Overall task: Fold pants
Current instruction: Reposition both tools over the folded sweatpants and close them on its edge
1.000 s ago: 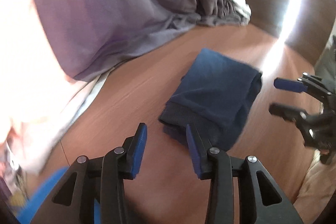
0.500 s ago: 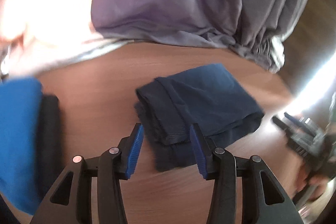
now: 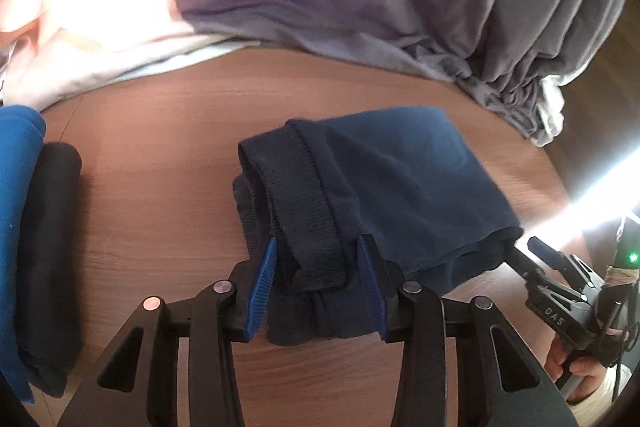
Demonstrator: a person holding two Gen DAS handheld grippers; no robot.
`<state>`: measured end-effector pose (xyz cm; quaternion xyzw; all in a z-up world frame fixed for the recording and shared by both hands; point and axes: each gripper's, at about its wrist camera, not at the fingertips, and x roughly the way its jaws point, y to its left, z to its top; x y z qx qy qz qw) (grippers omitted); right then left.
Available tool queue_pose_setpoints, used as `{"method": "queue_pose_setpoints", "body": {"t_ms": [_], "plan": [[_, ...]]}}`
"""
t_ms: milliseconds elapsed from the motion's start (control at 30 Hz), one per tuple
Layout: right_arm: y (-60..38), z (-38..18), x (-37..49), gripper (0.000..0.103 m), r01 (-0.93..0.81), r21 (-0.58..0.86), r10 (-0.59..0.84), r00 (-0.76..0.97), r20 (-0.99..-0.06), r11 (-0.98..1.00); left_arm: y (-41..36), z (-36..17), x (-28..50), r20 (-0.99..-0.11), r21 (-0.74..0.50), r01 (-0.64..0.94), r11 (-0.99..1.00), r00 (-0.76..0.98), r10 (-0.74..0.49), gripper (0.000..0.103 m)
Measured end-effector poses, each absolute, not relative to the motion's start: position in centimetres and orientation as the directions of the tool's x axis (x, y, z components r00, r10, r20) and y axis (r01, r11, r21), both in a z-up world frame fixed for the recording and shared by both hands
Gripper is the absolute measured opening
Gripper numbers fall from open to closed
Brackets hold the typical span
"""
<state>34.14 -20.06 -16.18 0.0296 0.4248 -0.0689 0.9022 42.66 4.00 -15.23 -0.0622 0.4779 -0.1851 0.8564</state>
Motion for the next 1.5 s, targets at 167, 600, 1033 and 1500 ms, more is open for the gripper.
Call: {"method": "queue_pose_setpoints", "body": {"t_ms": [167,600,1033,1500], "plan": [[-20.6,-16.5,34.4,0.059,0.156,-0.001,-0.100,0.626,-0.773,0.988,3.6,-15.6,42.5,-0.788,-0.277,0.260,0.925,0.489,-0.373,0.027],[-22.1,-16.1,35.6,0.059,0.168,-0.013,-0.119,0.638,-0.761,0.986,3.2,-15.8,41.7,-0.811,-0.161,0.256,0.953,0.516,-0.276,0.010],[-22.7,-17.0,35.7,0.058,0.189,-0.036,-0.143,0.593,-0.792,0.981,3.5,-16.0,41.4,-0.805,-0.144,0.250,0.958,0.533,-0.260,0.014],[-21.1,-12.2,34.3,0.064,0.130,0.049,-0.056,0.699,-0.713,0.990,4.7,-12.6,40.5,-0.727,-0.149,0.204,0.968,0.641,-0.247,0.057]]}}
